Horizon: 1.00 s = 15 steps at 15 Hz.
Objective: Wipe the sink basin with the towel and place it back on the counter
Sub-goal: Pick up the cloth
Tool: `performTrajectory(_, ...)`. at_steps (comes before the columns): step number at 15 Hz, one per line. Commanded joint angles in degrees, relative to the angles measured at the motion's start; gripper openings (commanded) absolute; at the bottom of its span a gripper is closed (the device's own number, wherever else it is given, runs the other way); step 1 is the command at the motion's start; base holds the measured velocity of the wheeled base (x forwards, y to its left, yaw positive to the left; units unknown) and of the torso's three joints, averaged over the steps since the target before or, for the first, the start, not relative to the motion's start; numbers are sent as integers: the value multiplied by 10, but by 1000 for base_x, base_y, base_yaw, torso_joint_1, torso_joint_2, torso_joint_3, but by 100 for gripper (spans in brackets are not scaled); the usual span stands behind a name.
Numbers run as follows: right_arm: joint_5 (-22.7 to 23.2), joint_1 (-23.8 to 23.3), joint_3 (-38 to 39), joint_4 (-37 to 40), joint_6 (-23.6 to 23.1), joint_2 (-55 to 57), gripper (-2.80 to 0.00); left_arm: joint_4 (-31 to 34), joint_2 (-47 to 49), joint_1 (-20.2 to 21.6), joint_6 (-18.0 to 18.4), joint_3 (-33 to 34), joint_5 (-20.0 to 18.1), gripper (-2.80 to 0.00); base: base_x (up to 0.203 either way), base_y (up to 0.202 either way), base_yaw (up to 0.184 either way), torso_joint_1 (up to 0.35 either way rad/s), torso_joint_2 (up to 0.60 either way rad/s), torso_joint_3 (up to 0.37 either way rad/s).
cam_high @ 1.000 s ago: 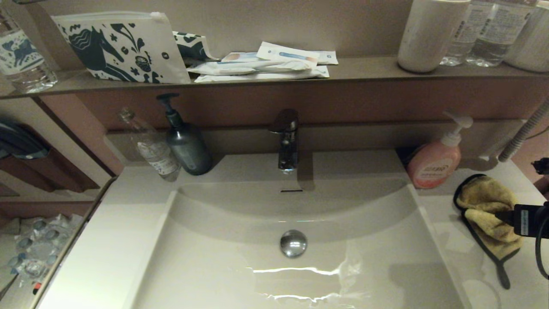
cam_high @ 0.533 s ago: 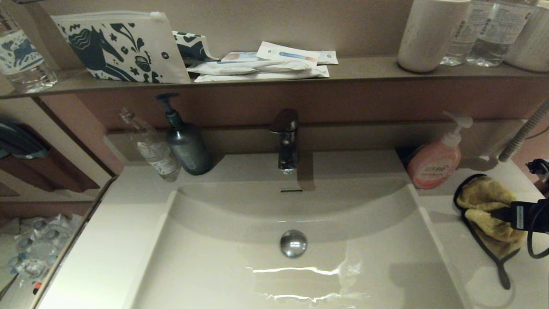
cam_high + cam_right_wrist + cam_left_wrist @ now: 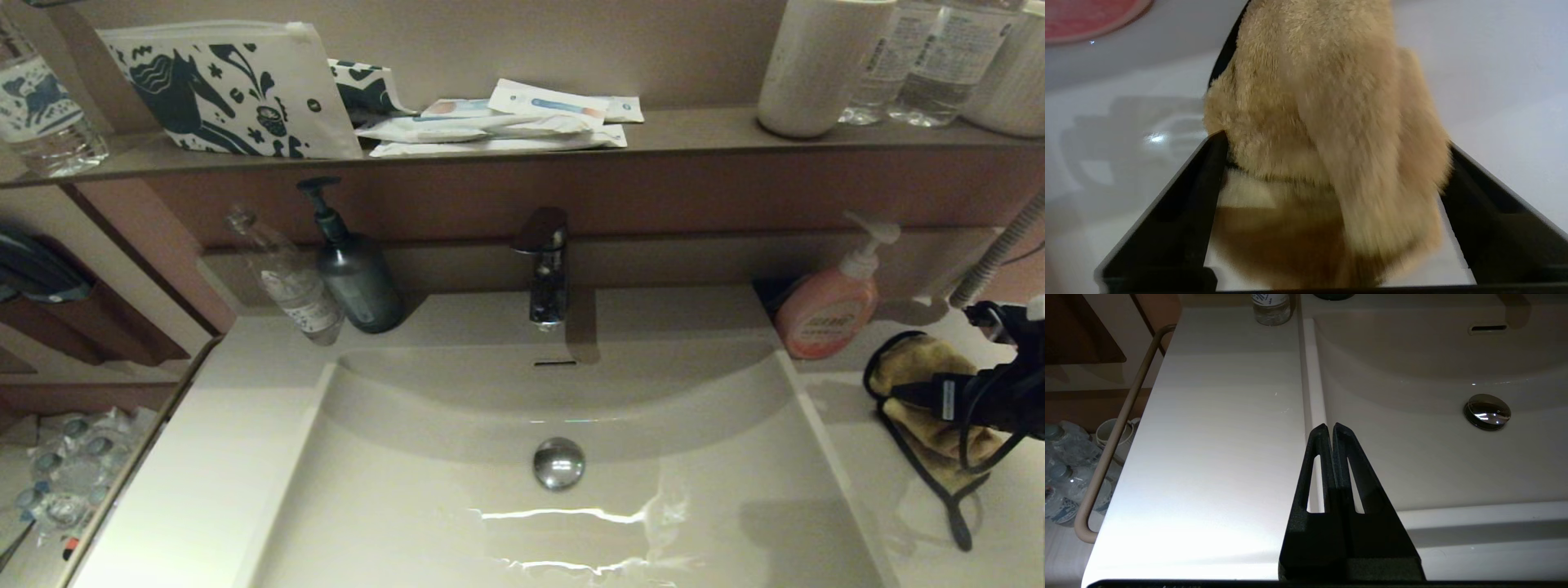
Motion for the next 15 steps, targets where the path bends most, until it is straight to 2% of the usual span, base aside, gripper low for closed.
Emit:
performTrajectory(1,1,2,-2,-10,-1,24,-280,0,1,0,0,0,-1,-280,0,0,0,0,0,0)
performTrajectory(6,0,8,1,-34,0,5,-280,0,1,0,0,0,0,-280,0,0,0,0,0,0)
performTrajectory(10,0,6,32,-11,3,-85,-280,0,1,0,0,0,0,-280,0,0,0,0,0,0)
performTrajectory(12,2,7,43,29,6,-158,-280,0,1,0,0,0,-1,-280,0,0,0,0,0,0)
performTrajectory(15,6,30,36,148,12,-280,-280,0,1,0,0,0,0,-280,0,0,0,0,0,0)
